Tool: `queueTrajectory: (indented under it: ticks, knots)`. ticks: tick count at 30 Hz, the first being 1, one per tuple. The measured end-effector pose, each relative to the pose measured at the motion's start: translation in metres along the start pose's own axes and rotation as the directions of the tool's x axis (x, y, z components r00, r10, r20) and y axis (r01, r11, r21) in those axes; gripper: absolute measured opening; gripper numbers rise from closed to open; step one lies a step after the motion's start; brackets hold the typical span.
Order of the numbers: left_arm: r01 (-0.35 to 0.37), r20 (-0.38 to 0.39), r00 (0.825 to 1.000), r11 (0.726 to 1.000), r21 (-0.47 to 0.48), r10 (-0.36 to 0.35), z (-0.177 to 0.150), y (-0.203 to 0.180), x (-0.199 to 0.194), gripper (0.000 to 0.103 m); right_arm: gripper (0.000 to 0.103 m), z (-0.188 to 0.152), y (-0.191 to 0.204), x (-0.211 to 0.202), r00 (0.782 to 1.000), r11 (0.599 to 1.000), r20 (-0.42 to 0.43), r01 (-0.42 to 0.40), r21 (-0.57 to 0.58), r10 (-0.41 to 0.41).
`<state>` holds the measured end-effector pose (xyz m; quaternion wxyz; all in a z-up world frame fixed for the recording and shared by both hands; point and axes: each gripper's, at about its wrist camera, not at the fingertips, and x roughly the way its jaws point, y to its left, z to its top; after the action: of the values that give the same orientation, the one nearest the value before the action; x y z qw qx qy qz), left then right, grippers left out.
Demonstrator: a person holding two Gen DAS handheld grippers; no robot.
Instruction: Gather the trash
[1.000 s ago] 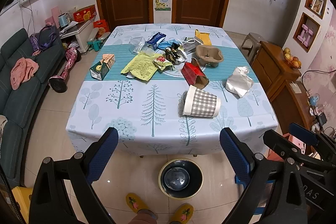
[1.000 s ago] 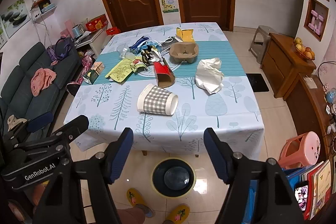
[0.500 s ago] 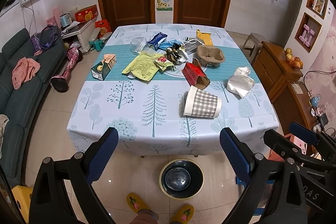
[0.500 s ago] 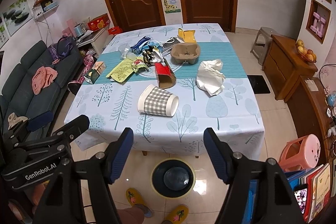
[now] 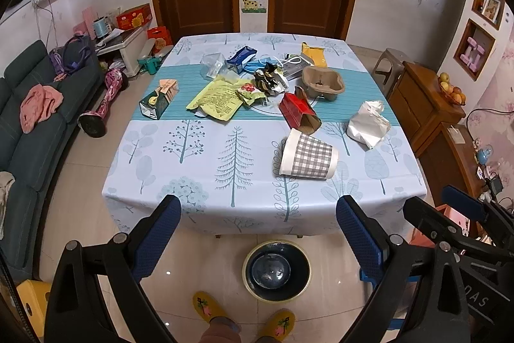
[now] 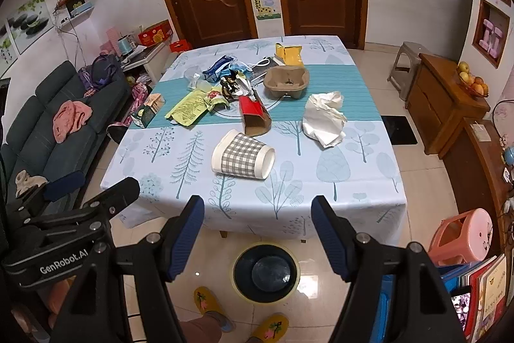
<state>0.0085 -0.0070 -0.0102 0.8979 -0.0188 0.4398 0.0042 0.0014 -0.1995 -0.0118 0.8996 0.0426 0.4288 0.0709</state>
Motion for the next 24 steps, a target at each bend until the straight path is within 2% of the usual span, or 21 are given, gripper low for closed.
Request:
queueTrajectory:
  ticks: [9, 13, 15, 18, 21, 24]
  knots:
    - [-0.028, -0.017, 0.999, 1.000, 0.008, 0.028, 0.007, -0.008, -0.004, 0.096, 0.069, 0.009, -0.010, -0.002, 0.999, 0.999, 0.036, -0.038, 0.019, 0.038]
    - [-0.017, -0.037, 0.999, 1.000, 0.008, 0.018, 0.014, -0.007, -0.001, 0.096, 0.067, 0.015, -0.025, 0.001, 1.000, 0.999, 0.019, -0.013, 0.031, 0.012]
    - [-0.004, -0.064, 0.998, 1.000, 0.005, 0.004, 0.020, -0.005, 0.004, 0.096, 0.063, 0.019, -0.032, 0.003, 0.999, 0.998, 0.029, -0.022, 0.054, 0.020]
    - [0.038, -0.118, 0.992, 0.999, -0.011, -0.039, 0.033, -0.002, 0.016, 0.096, 0.062, 0.022, -0.044, 0.010, 0.999, 0.996, 0.031, -0.031, 0.083, 0.029]
    - [0.074, -0.162, 0.984, 0.997, -0.014, -0.075, 0.042, -0.004, 0.032, 0.096, 0.062, 0.021, -0.049, 0.022, 0.998, 0.993, -0.015, -0.051, 0.106, 0.053]
    - [0.074, -0.183, 0.980, 0.997, 0.008, -0.071, 0.052, -0.007, 0.049, 0.096, 0.062, 0.022, -0.050, 0.040, 0.996, 0.993, -0.061, -0.062, 0.101, 0.069]
